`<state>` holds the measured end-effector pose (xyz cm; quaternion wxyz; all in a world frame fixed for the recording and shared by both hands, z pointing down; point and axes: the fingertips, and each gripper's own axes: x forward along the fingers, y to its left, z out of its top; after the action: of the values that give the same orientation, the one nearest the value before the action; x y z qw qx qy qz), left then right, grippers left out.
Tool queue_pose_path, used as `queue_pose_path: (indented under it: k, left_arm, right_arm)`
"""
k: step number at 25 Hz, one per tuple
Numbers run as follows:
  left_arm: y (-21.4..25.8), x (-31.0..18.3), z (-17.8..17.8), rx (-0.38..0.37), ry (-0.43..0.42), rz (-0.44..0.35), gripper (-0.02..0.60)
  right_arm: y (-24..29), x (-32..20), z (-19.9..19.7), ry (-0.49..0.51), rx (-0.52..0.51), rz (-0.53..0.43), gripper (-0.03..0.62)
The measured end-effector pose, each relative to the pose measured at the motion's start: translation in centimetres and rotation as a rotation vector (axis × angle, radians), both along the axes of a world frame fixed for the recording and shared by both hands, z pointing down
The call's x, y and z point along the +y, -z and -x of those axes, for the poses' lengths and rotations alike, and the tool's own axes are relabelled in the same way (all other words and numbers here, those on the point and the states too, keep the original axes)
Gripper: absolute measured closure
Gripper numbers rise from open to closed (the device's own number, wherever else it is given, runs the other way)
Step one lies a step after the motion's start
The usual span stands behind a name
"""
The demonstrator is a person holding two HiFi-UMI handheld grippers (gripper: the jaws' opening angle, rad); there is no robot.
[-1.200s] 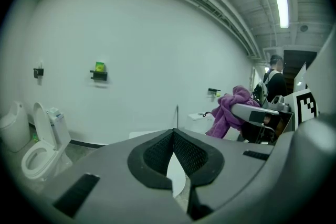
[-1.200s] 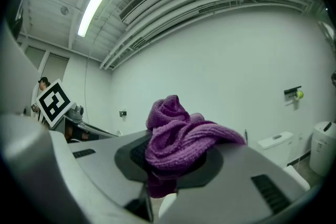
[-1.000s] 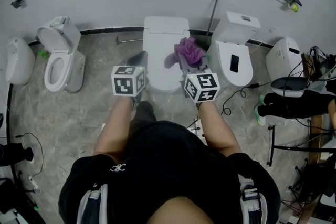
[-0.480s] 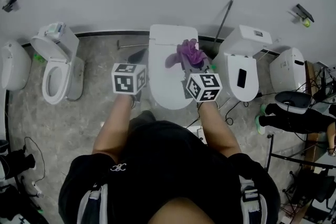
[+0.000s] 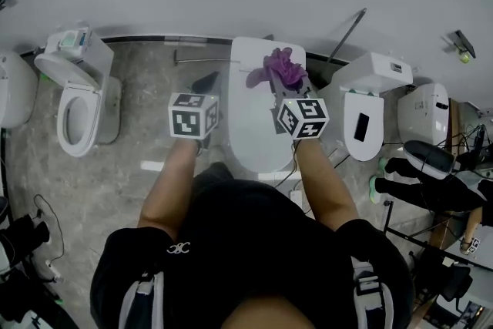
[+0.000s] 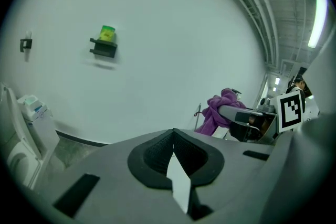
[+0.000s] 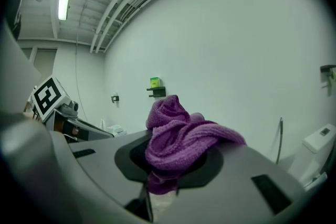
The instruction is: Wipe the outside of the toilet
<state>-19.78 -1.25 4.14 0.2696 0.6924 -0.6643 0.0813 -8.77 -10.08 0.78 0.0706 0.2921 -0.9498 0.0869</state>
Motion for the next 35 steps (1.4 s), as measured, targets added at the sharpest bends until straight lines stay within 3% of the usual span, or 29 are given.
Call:
queue_pose_path:
  k: [10,17,25,32,35]
  left_arm:
    - [-7.4,-4.0,5.6,0.05,-0.002,0.114,0.575]
    - [-14.3,-6.0,6.9,0.069,-0.006,0.148,0.575]
    - [-24.2,-7.4,7.2,0.118,0.064,0.207,0.575]
    - [-29.9,-7.5,8.1,0.112,0.093,0.244,0.575]
    - [-31.7,-6.9,8.4,0.112,0.092,0.273,0.575]
  right_arm:
    - [-7.8,-7.5,8.2,0.073,0.078,0.043,0.513]
    - [-16.7,-11.7,12.1,0.188,0.169,0.071,0.513]
    - [-27.2,-19.1,15.1,0.2,0.225,0.024,0.513]
    - [-33.9,-22.8,19.0,0.278,0.265,-0.05,0.513]
    - [-37.8,-23.9,20.2,0.295,0.333,-0.065,0.513]
